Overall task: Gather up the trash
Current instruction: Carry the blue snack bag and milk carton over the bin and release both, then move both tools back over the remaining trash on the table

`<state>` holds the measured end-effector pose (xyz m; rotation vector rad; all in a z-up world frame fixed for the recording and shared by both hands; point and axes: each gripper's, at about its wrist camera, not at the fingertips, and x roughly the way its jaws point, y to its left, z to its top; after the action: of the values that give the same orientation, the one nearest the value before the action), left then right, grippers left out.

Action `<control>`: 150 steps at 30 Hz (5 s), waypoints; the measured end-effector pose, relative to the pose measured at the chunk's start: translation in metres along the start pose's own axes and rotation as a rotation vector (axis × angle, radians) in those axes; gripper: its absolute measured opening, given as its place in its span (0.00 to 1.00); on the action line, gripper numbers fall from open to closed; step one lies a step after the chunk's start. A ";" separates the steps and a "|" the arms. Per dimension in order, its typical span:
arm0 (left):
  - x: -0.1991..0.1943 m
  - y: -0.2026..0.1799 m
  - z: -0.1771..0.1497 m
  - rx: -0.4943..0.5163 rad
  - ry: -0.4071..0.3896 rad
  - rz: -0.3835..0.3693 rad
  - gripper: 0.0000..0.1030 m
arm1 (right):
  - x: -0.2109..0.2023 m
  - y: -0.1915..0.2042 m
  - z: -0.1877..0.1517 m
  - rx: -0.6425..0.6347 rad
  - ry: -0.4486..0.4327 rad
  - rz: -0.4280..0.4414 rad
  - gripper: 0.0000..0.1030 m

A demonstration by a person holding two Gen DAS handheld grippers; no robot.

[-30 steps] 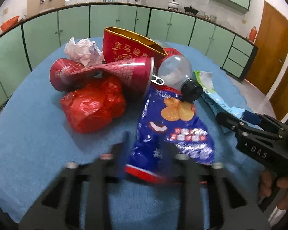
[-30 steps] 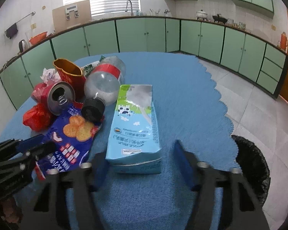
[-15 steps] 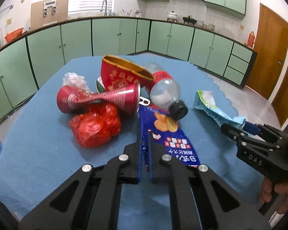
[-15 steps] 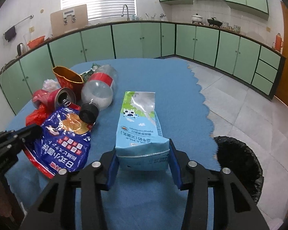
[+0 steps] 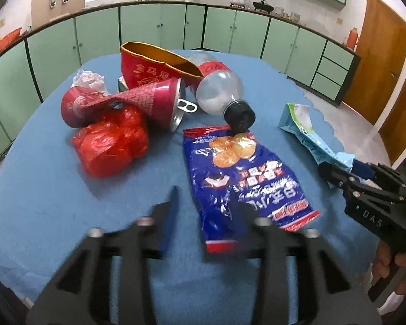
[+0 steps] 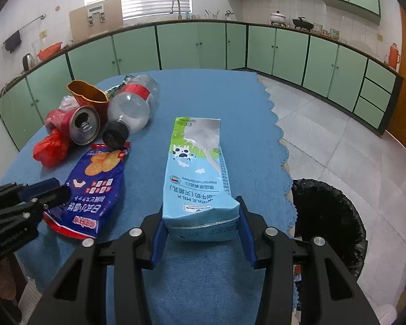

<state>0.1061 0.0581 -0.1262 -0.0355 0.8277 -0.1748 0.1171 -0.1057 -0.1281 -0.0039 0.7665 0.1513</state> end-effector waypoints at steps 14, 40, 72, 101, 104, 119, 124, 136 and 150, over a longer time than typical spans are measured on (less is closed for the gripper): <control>0.027 -0.021 0.015 0.050 0.001 0.068 0.21 | 0.002 -0.006 -0.002 -0.016 -0.001 0.013 0.45; -0.030 -0.029 0.024 0.051 -0.149 0.128 0.00 | -0.015 -0.014 0.013 -0.007 -0.038 0.012 0.45; -0.049 -0.152 0.065 0.207 -0.289 -0.147 0.00 | -0.106 -0.133 0.016 0.177 -0.125 -0.168 0.45; 0.147 -0.291 0.077 0.333 0.026 -0.262 0.12 | 0.004 -0.270 -0.042 0.342 0.118 -0.292 0.57; 0.144 -0.288 0.079 0.306 0.027 -0.274 0.27 | 0.005 -0.269 -0.040 0.333 0.107 -0.303 0.57; 0.071 -0.259 0.097 0.262 -0.107 -0.297 0.57 | -0.043 -0.258 -0.026 0.348 -0.007 -0.341 0.86; 0.036 -0.225 0.094 0.239 -0.174 -0.241 0.70 | -0.062 -0.231 -0.012 0.310 -0.085 -0.331 0.94; -0.028 -0.117 0.086 0.156 -0.278 -0.027 0.73 | -0.067 -0.138 0.029 0.181 -0.182 -0.196 0.94; -0.067 0.002 0.069 0.034 -0.320 0.190 0.74 | -0.047 -0.034 0.059 0.066 -0.244 -0.071 0.94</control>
<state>0.1125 0.0690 -0.0307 0.0462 0.5054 -0.0029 0.1292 -0.1420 -0.0547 0.0493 0.5268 0.0572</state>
